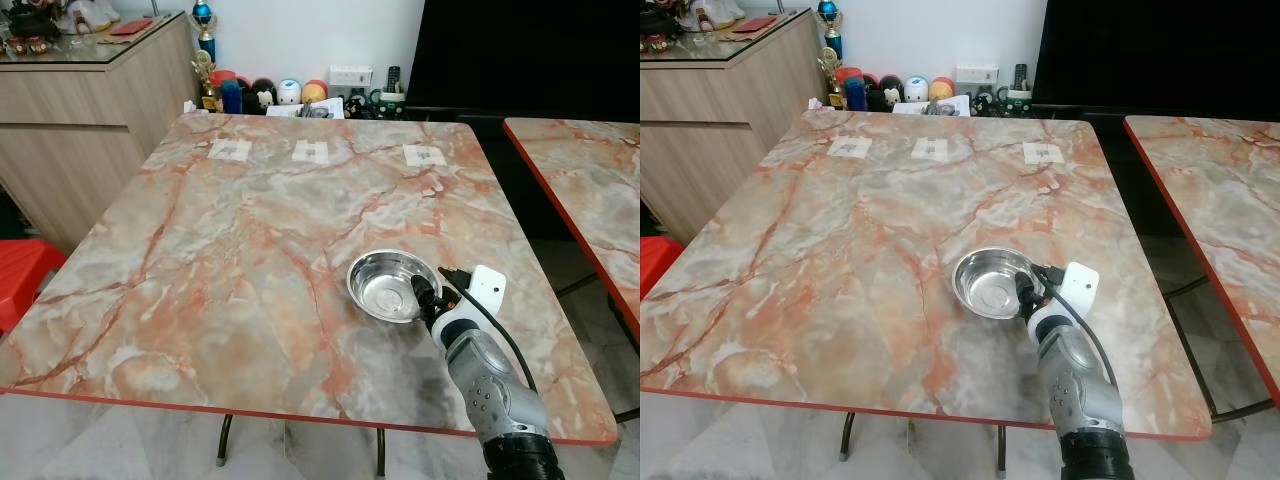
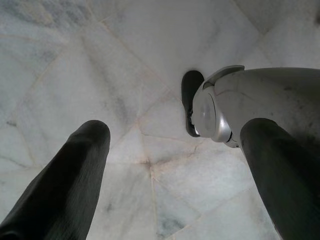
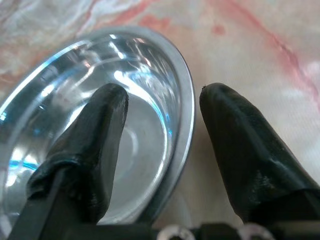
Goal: Setting the table
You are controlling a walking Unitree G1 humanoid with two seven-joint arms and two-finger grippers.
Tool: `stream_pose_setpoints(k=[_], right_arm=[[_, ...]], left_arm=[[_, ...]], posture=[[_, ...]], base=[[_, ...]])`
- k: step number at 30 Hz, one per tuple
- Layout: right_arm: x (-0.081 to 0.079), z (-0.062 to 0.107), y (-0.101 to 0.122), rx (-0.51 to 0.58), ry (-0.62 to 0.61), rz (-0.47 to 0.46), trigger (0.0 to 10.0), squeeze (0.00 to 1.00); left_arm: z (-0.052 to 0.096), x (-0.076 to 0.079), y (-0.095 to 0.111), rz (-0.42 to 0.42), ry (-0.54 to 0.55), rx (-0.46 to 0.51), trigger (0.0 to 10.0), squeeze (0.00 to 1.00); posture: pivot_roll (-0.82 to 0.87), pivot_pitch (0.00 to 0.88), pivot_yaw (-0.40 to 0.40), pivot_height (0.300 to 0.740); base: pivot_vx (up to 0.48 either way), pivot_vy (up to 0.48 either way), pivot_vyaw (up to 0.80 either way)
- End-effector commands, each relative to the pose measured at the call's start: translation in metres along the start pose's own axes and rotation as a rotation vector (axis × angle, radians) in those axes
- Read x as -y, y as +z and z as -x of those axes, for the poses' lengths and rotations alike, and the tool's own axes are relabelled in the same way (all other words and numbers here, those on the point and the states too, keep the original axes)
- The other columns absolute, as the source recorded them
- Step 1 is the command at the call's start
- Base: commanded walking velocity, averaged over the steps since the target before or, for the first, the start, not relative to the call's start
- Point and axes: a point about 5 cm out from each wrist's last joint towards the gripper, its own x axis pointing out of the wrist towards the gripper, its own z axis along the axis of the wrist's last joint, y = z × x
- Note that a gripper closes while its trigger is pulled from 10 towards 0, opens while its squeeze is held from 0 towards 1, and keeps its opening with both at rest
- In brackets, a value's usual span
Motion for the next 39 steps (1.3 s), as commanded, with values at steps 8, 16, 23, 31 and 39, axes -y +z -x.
stream_pose_setpoints(k=[8, 16, 23, 31, 39], right_arm=[[-0.0001, -0.0024, -0.0038, -0.031, 0.009, 0.002, 10.0, 0.00], [0.0014, -0.0028, -0.0038, -0.031, 0.012, -0.001, 0.0, 0.00], [0.0001, -0.0035, -0.0026, -0.024, 0.018, 0.000, 0.0, 0.00], [0.0000, -0.0038, -0.0018, -0.022, 0.016, 0.003, 0.0, 0.00], [0.0017, -0.0046, 0.0008, -0.011, 0.001, 0.000, 0.0, 0.00]], left_arm=[[0.0015, -0.0029, -0.0048, -0.022, 0.000, -0.018, 10.0, 0.00], [-0.0008, 0.0025, 0.0008, -0.027, -0.007, -0.007, 10.0, 0.00], [0.0023, -0.0025, -0.0069, -0.027, -0.001, -0.015, 10.0, 0.00], [0.0022, -0.0040, -0.0058, -0.047, -0.004, -0.017, 10.0, 0.00], [0.0012, -0.0021, -0.0029, -0.070, -0.009, -0.012, 10.0, 0.00]], posture=[[0.02, 0.101, -0.004, 0.740], [0.02, 0.101, -0.003, 0.740], [0.02, 0.102, -0.005, 0.740], [0.02, 0.101, -0.004, 0.740], [0.03, 0.100, -0.005, 0.740]], base=[[0.000, 0.000, 0.00], [0.000, 0.000, 0.00], [0.000, 0.000, 0.00], [0.000, 0.000, 0.00], [0.000, 0.000, 0.00]])
